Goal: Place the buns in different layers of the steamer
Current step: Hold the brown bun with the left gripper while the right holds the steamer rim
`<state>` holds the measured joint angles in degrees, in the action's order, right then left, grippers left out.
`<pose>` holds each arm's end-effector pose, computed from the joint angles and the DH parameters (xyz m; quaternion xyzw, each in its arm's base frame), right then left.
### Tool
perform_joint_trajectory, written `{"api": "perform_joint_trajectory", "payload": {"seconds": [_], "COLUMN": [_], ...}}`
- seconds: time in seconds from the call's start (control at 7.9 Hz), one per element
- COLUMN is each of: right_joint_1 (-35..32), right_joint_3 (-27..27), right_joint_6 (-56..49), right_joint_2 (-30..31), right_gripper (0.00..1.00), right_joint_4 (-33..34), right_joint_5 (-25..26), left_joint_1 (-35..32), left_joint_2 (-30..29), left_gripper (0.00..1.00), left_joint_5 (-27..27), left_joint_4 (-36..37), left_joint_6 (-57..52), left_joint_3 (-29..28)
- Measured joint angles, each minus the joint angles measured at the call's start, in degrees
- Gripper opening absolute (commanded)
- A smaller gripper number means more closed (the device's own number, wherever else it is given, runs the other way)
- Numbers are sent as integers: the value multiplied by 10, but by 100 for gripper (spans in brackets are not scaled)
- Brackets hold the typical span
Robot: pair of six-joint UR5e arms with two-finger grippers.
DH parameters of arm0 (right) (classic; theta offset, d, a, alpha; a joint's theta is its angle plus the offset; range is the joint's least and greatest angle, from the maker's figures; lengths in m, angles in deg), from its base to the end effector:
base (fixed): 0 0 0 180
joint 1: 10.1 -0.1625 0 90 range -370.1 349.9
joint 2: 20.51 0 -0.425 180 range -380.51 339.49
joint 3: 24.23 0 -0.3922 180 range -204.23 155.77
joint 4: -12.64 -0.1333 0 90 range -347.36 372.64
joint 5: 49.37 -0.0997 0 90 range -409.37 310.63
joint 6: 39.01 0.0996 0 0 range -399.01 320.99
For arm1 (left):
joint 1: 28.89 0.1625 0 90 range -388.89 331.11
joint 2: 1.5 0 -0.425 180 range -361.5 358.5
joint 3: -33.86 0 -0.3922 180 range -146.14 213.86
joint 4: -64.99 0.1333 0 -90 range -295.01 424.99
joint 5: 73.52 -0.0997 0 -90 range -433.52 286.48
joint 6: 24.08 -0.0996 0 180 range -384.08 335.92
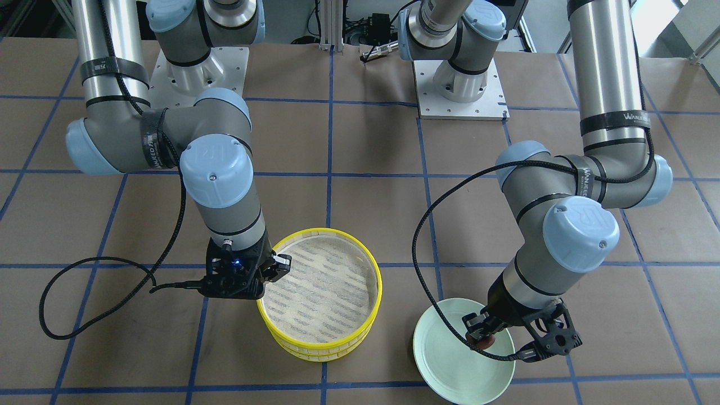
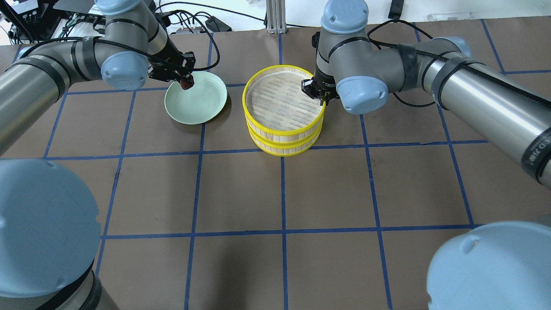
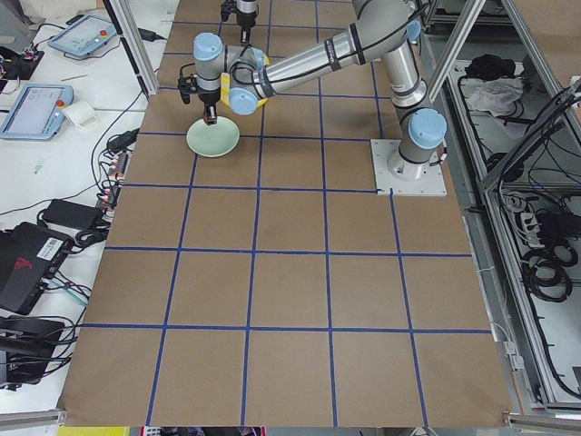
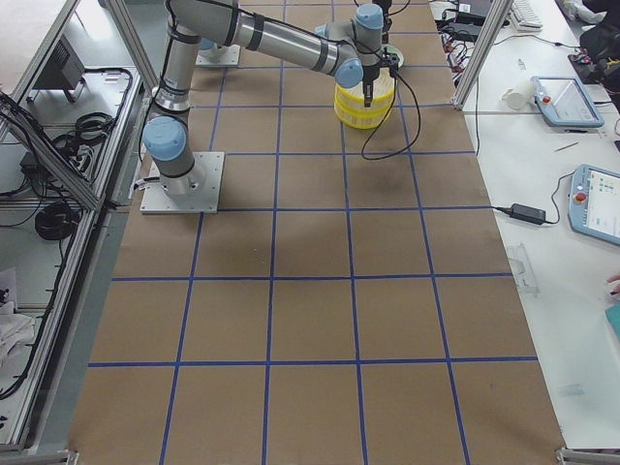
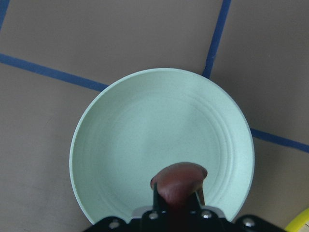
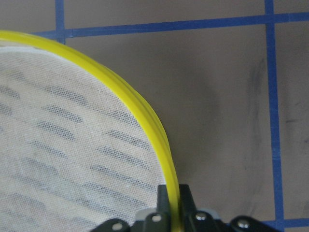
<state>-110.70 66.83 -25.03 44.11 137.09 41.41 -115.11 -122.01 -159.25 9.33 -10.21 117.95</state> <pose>0.2485 -0.6107 0.2871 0.0299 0.9971 -0.0697 0.0082 -0.0951 -0.6952 0.2844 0.1496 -0.9844 0.0812 0.0444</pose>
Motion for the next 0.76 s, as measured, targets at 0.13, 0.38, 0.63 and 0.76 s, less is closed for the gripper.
{"api": "perform_joint_trajectory", "payload": {"seconds": [0.13, 0.38, 0.63, 0.76], "right_joint_1": [1, 3, 3, 3], "right_joint_3": [0, 0, 1, 2], "right_joint_6": [0, 0, 0, 1], "right_joint_2": [0, -1, -3, -3], "right_gripper": [6, 25, 35, 50], "right_joint_4": [0, 0, -1, -2], "right_joint_5": [0, -2, -4, -4], "left_joint_1": [0, 0, 0, 0], "left_joint_2": [4, 9, 9, 10], "left_gripper": [6, 6, 6, 6], "left_joint_5": [0, -1, -1, -1], "left_joint_4": [-6, -15, -20, -21], "left_joint_6": [0, 0, 0, 0], "left_joint_3": [1, 2, 3, 3]}}
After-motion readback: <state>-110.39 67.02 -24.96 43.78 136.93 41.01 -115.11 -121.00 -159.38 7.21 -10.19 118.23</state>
